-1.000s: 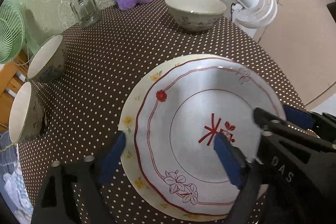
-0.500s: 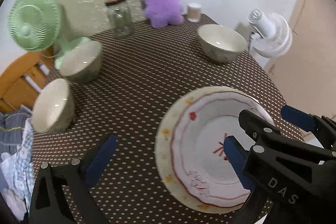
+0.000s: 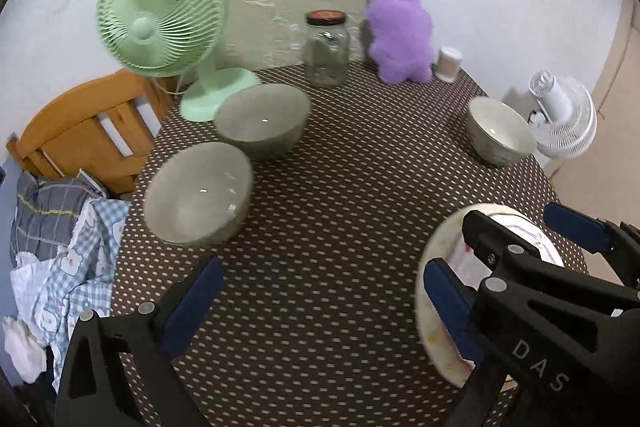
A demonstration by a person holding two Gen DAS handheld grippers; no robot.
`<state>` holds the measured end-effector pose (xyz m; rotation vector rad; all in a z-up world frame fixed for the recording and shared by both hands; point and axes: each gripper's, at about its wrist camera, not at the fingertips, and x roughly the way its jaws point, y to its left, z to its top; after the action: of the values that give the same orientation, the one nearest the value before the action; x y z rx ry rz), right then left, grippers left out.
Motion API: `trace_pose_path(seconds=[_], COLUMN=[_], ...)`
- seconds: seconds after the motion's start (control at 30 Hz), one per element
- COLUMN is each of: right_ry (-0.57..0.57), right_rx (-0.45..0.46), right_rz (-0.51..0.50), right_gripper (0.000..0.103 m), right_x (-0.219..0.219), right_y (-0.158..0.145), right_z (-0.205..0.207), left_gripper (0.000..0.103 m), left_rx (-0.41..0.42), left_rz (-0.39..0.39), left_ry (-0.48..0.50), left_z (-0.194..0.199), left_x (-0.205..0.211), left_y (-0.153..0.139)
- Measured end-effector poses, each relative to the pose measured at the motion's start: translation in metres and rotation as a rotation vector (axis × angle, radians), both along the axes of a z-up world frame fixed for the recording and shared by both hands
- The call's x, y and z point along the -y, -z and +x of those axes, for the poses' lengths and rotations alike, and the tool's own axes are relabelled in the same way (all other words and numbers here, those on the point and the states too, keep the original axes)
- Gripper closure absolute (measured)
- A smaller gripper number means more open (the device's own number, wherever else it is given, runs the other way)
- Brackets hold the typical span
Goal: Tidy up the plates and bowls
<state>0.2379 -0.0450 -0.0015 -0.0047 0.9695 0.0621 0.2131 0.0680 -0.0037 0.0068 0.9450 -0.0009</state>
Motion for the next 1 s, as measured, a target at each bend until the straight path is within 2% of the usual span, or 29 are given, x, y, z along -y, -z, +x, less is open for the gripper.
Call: trace_pose_path(seconds=[0.17,0.53,0.73,1.0], right_ry=[0.006,-0.003,0.001,0.006], right_rx=[0.010,0.072,0.082,0.068], right_rz=[0.032,-0.005,0.017,0.023], right_gripper=[0.028,0.028,0.028,0.028], right_x=[-0.037,-0.107,-0.132,-0.157], right_y=[-0.010,-0.024,-0.019,-0.002], right_z=[0.004,0.014,0.029,0.055], left_gripper=[0.005,0.011,0.015,0.025], left_rx=[0.029,0.065,0.077,0.061], left_rz=[0.008,-0.015,0.006,0.009], left_ry=[-0.019,-0.030,-0.029,-0.060], left_z=[0.005,0.019,0.032,0.058], left_x=[-0.038,-0.100,-0.126,-0.159], left_y=[-0.010,-0.015,-0.011,0.009])
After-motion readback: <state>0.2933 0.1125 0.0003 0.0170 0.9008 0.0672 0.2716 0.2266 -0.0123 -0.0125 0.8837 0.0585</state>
